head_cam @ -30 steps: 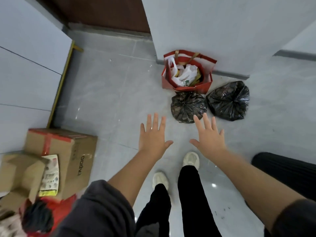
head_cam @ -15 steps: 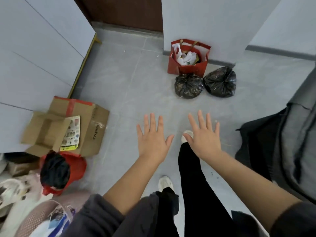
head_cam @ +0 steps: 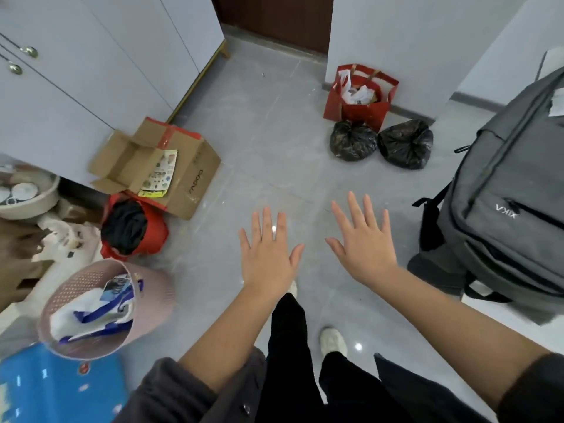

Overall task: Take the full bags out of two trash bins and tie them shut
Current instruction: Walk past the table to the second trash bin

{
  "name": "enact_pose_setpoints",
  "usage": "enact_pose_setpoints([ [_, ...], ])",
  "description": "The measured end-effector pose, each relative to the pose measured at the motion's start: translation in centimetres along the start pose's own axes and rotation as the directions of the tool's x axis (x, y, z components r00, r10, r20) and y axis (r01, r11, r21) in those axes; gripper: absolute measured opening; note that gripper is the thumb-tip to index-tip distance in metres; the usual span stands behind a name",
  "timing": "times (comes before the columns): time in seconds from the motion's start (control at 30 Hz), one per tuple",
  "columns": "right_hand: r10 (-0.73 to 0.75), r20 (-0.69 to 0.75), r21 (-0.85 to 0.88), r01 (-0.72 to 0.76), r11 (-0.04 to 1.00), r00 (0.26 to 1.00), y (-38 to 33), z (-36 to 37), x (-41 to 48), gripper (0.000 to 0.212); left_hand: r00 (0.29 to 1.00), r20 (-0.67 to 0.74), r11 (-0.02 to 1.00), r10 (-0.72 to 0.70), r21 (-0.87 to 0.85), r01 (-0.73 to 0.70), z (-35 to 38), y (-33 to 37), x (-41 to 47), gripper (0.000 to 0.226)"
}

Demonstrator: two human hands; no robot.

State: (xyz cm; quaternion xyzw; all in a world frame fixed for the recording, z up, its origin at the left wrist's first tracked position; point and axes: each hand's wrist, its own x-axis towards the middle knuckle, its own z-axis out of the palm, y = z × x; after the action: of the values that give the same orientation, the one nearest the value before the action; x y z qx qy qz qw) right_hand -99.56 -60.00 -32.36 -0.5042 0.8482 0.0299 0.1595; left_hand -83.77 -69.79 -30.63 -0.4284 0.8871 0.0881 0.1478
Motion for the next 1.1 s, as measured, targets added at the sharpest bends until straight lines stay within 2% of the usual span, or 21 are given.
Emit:
enact_pose_setpoints([
  [0.2, -0.125, 0.014, -0.069, 0.126, 0.990, 0.992, 2.7, 1.8, -8.5, 0.069, 0.996, -0.015, 0.997, -0.083, -0.004, 0.083, 2.8, 4.0, -9.5, 0.071],
  [0.37, -0.188, -0.024, -0.062, 0.186, 0.981, 0.982, 4.8, 3.6, -15.0, 0.068, 0.989, -0.064, 0.991, -0.133, -0.018, 0.132, 5.5, 7.5, -16.7, 0.072],
  [0.8, -0.276, -0.014, -0.079, 0.274, 0.958, 0.961, 10.4, 11.1, -35.9, 0.068, 0.961, -0.095, 0.963, -0.262, -0.095, 0.253, 14.1, 17.5, -36.5, 0.070],
  [0.97, -0.344, 0.042, -0.127, 0.346, 0.930, 0.938, 14.6, 11.8, -43.7, 0.069, 0.947, -0.089, 0.943, -0.308, -0.164, 0.291, 15.6, 23.8, -44.9, 0.069],
  [1.1, -0.386, 0.019, -0.160, 0.384, 0.909, 0.922, 19.7, 12.1, -47.6, 0.068, 0.925, -0.081, 0.916, -0.372, -0.192, 0.352, 17.9, 29.4, -48.8, 0.069],
])
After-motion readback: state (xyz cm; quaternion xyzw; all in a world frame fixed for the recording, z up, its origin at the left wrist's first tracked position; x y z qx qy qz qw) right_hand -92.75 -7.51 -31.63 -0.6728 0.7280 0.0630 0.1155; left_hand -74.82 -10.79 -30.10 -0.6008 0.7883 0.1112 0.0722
